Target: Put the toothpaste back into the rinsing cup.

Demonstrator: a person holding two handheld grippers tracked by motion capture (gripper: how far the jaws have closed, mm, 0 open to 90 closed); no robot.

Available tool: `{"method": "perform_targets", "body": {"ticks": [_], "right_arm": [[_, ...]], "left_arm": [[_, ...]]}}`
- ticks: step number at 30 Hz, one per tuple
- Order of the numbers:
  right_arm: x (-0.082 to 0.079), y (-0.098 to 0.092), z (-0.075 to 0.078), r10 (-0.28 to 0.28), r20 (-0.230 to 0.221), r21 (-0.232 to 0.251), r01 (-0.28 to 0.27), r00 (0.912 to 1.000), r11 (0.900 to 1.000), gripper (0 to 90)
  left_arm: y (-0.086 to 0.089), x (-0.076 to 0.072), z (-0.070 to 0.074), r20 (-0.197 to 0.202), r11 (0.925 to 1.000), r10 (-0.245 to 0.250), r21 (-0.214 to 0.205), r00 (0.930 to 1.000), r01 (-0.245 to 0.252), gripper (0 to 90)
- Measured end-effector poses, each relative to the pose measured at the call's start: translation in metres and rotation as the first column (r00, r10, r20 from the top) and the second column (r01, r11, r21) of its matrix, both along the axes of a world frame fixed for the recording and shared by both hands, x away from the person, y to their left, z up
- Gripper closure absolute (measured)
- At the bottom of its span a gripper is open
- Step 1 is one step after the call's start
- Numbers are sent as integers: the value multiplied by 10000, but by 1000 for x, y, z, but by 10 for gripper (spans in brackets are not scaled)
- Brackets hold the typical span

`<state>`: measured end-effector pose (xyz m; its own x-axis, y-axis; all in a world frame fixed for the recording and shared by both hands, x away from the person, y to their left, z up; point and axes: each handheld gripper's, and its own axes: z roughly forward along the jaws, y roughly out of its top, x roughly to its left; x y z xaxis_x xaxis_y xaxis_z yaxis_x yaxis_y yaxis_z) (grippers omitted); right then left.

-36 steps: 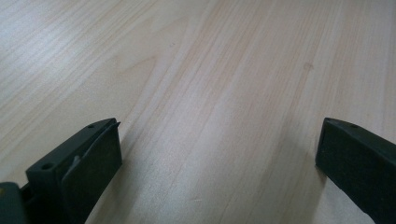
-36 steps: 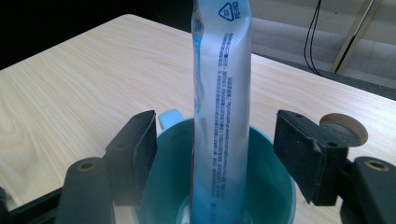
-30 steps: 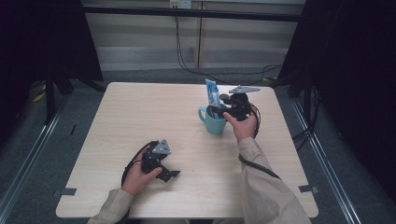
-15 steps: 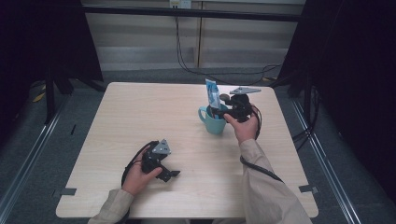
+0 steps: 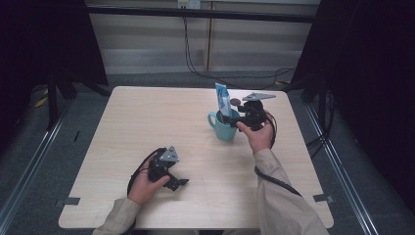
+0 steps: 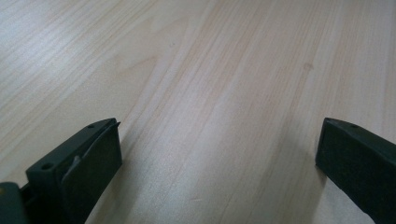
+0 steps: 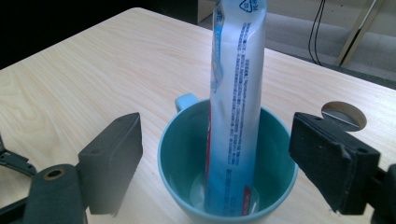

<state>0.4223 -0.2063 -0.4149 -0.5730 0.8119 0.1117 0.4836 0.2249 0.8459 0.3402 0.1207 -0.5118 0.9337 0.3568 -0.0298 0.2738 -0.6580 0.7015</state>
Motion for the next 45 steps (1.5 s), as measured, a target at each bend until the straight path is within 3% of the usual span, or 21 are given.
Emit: {"method": "perform_targets", "body": {"ticks": [23, 45], "right_arm": [[-25, -10, 1, 302, -152, 28, -302, 9994, 9995, 145], [-45, -19, -5, 647, -345, -368, -660, 9973, 9971, 139]], "left_arm": [[0, 0, 0, 23, 10000, -51, 54, 10000, 51, 0], [0, 0, 0, 42, 10000, -22, 55, 10000, 22, 0]]}}
